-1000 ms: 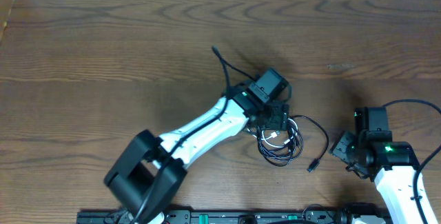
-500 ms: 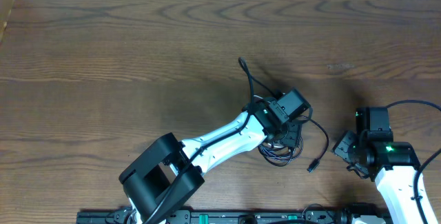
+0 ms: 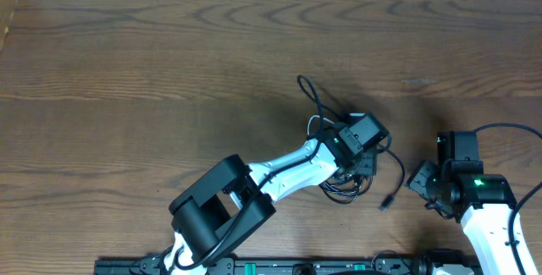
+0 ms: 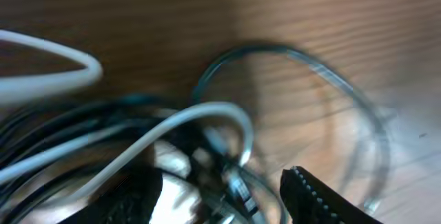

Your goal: Untangle cables

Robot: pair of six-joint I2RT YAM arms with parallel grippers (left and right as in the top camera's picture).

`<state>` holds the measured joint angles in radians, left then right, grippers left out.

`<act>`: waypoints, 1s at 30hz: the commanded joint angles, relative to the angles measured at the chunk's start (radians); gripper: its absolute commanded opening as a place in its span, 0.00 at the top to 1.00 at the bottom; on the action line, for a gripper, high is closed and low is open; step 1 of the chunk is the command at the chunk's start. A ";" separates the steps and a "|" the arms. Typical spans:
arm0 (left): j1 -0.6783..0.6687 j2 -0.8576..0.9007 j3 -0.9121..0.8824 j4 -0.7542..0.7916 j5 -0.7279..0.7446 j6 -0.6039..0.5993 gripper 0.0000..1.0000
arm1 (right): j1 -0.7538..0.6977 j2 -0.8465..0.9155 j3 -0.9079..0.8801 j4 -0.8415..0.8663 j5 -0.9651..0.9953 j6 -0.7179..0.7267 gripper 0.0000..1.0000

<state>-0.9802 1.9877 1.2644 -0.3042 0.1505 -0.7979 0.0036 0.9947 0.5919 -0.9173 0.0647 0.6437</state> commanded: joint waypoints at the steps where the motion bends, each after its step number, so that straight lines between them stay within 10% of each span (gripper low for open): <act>1: -0.003 0.047 0.004 0.007 -0.021 -0.009 0.46 | -0.005 0.000 0.000 0.003 -0.012 0.014 0.41; 10: 0.027 -0.016 0.004 -0.008 -0.019 0.071 0.91 | -0.005 0.000 0.000 0.015 -0.013 0.013 0.41; 23: 0.113 -0.259 0.004 -0.012 0.358 0.145 0.93 | -0.002 0.000 0.000 0.336 -0.801 -0.442 0.41; 30: 0.146 -0.262 0.004 -0.100 0.527 0.257 0.93 | -0.002 0.000 0.000 0.418 -0.891 -0.467 0.39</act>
<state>-0.8215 1.7203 1.2648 -0.3622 0.5163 -0.6292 -0.0074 1.0031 0.5842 -0.5354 -0.6121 0.2356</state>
